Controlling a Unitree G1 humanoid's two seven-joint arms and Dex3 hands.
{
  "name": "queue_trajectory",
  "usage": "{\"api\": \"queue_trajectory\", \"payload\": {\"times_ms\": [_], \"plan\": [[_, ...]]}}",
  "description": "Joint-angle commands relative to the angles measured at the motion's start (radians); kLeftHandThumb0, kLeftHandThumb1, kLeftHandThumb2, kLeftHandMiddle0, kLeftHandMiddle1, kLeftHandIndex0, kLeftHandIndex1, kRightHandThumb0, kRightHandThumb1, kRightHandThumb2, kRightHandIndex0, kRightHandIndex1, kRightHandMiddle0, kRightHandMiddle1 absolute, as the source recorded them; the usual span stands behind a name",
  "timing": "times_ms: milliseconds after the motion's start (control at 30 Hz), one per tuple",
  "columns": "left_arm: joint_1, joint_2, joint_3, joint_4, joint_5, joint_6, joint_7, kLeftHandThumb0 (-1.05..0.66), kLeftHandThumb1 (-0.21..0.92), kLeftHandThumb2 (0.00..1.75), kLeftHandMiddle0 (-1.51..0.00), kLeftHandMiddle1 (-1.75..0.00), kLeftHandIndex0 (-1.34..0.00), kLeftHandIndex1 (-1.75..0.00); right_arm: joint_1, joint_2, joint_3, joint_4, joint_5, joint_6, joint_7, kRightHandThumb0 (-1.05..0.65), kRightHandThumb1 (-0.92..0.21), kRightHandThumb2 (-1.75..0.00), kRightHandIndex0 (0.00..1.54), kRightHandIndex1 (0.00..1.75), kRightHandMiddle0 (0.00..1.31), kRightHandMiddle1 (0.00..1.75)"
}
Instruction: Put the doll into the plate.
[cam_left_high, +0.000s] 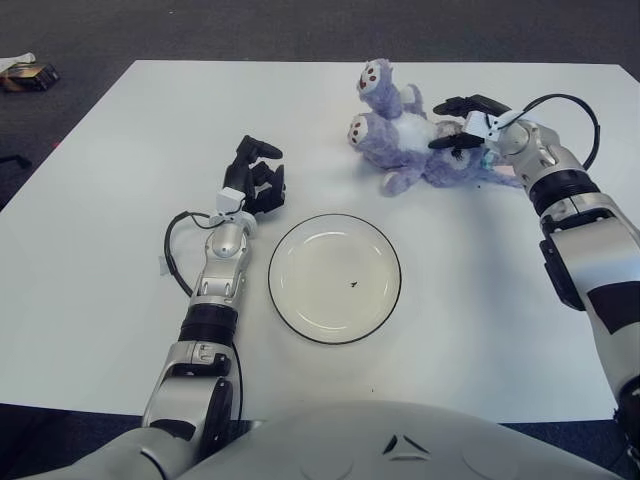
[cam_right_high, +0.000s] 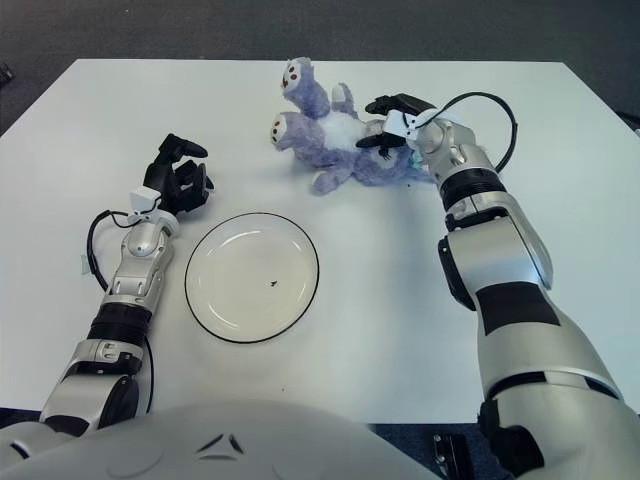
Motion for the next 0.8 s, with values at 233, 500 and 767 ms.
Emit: {"api": "queue_trajectory", "payload": {"times_ms": [233,500,767], "plan": [[0.076,-0.026,0.001,0.041,-0.007,-0.005,0.003,-0.38,0.67,0.85,-0.69,-1.75,-0.35,-1.75,0.097,-0.005,0.014,-0.006,0.0,0.0,0.046,-0.54,-0.92,0.0,0.6,1.65,0.59,0.05],[0.078,-0.025,0.002,0.038,-0.007,-0.007,0.002,-0.38,0.67,0.85,-0.69,-1.75,-0.35,-1.75,0.102,-0.021,0.053,-0.029,-0.027,0.018,0.109,-0.54,-0.92,-0.02,0.69,0.33,0.66,0.07],[0.078,-0.025,0.002,0.04,-0.005,-0.01,0.003,-0.38,0.67,0.85,-0.69,-1.75,-0.35,-1.75,0.072,-0.031,0.13,-0.036,-0.079,0.07,0.229,-0.54,-0.91,-0.01,0.8,0.1,0.63,0.05]]}}
